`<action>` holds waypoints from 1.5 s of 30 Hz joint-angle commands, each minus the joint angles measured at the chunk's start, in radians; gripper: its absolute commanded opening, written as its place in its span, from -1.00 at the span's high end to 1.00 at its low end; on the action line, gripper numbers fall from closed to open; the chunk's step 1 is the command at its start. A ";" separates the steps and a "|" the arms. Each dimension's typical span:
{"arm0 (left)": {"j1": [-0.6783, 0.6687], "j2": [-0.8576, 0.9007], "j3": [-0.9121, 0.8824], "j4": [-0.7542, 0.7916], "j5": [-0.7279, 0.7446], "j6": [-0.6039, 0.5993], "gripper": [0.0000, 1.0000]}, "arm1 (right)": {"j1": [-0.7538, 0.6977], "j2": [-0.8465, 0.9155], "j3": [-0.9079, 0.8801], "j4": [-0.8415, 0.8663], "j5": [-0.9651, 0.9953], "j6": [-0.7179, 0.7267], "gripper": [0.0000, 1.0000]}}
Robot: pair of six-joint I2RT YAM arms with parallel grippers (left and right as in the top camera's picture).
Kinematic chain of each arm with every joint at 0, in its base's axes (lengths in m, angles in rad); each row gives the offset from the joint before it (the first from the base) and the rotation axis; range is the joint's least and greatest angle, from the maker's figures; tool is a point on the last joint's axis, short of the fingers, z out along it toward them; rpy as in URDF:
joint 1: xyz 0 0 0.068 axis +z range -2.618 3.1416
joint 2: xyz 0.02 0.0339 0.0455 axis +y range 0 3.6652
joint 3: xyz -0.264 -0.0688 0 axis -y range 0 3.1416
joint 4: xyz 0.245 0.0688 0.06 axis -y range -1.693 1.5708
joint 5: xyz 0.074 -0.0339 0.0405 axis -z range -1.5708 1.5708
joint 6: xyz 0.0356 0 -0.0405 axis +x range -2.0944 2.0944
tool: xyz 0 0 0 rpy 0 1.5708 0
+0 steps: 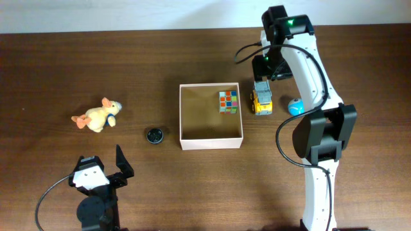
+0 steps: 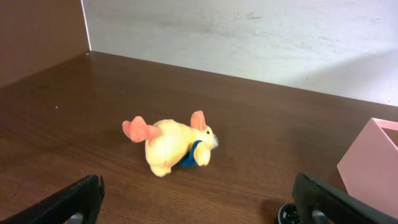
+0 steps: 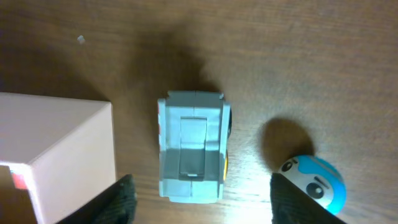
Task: Pack container
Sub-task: 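Lower the right gripper onto the dump truck and close on it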
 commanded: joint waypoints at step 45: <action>0.006 -0.001 -0.008 0.003 0.018 0.002 -0.99 | -0.003 -0.006 -0.283 0.141 -0.018 0.144 -0.19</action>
